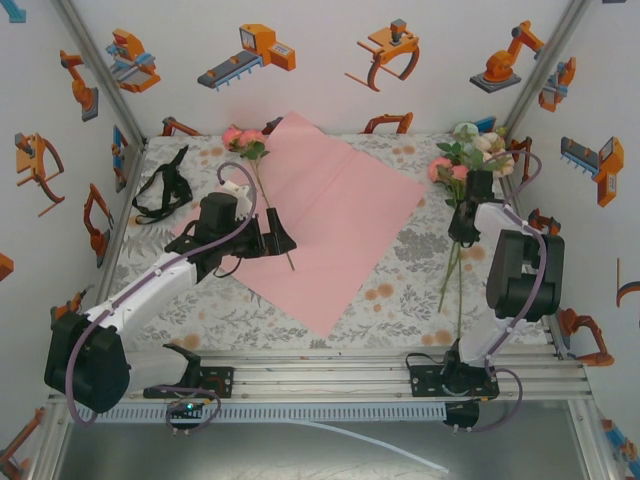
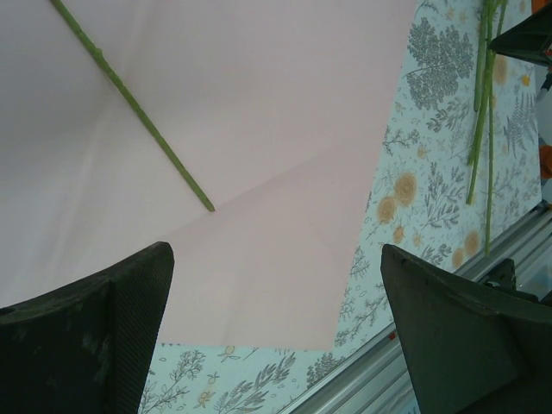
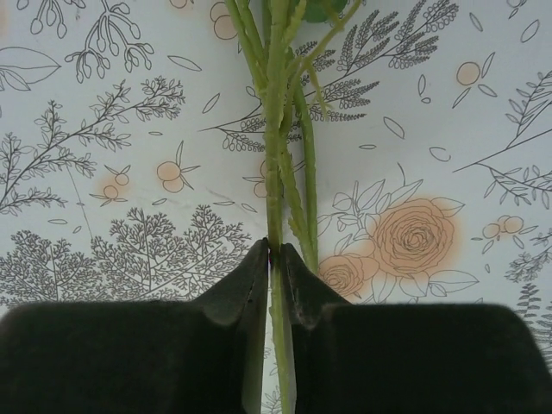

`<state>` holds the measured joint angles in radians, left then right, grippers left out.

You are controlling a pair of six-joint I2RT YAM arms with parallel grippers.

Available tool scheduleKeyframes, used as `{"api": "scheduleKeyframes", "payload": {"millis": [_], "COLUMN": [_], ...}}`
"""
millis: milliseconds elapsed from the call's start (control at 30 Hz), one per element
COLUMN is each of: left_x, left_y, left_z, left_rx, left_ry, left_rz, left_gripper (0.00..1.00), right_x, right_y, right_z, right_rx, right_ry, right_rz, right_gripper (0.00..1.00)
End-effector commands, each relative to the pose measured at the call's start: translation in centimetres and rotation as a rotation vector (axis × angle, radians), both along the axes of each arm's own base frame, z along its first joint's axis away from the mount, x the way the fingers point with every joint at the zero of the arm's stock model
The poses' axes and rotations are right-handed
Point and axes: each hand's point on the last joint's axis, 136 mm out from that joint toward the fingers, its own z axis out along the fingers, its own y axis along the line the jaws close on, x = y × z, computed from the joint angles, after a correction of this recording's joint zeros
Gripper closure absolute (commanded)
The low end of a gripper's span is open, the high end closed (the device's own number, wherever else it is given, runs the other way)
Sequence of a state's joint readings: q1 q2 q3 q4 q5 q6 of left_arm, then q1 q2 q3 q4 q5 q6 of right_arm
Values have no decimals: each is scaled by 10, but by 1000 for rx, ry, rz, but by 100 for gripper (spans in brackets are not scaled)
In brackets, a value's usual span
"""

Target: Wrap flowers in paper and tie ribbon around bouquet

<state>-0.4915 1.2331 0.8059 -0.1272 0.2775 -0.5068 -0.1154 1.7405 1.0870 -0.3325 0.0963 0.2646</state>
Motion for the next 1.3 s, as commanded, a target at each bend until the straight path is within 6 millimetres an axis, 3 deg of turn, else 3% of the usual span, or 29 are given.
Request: {"api": "scheduleKeyframes", "payload": {"millis": [0,100,233,433,600,733,867,967,1133,1267], "left_x": [2,3,4,4,5,5,7,9,10,6], "left_y": [-2,-2,-2,-1,0,0,4,6,11,10], "left_z": [5,5,3,2,0,2,5,10,15,18], "left_rx": [13,16,17,21,29,24,35,38,45,38], "left_ry": [-27,-28,-21,-19,-16,-18,-33,-50,-70,-77], "left_rz": [-13,-10,-7,-2,4,5,28,43,66,48], "left_gripper": [3,3,3,3,3,3,3,3,3,3], "right_x": [8,9,10,13,15,16,17,19,23,31], "right_y": [-4,-6,-7,-5,-7,-8,-2,13,67,132], "right_z": [11,16,11,-1,8,34,78,112,166,202], "right_rx": [-33,-46,-50,-36,-53,-71,-87,-110,-91,-44], "right_ry": [-22,-29,-11,9,-12,-67,-168,-248,-375,-473], "right_rz": [5,11,14,17,22,30,50,101,222,349], "right_gripper": [89,89,70,80,88,94,98,100,100,100]}}
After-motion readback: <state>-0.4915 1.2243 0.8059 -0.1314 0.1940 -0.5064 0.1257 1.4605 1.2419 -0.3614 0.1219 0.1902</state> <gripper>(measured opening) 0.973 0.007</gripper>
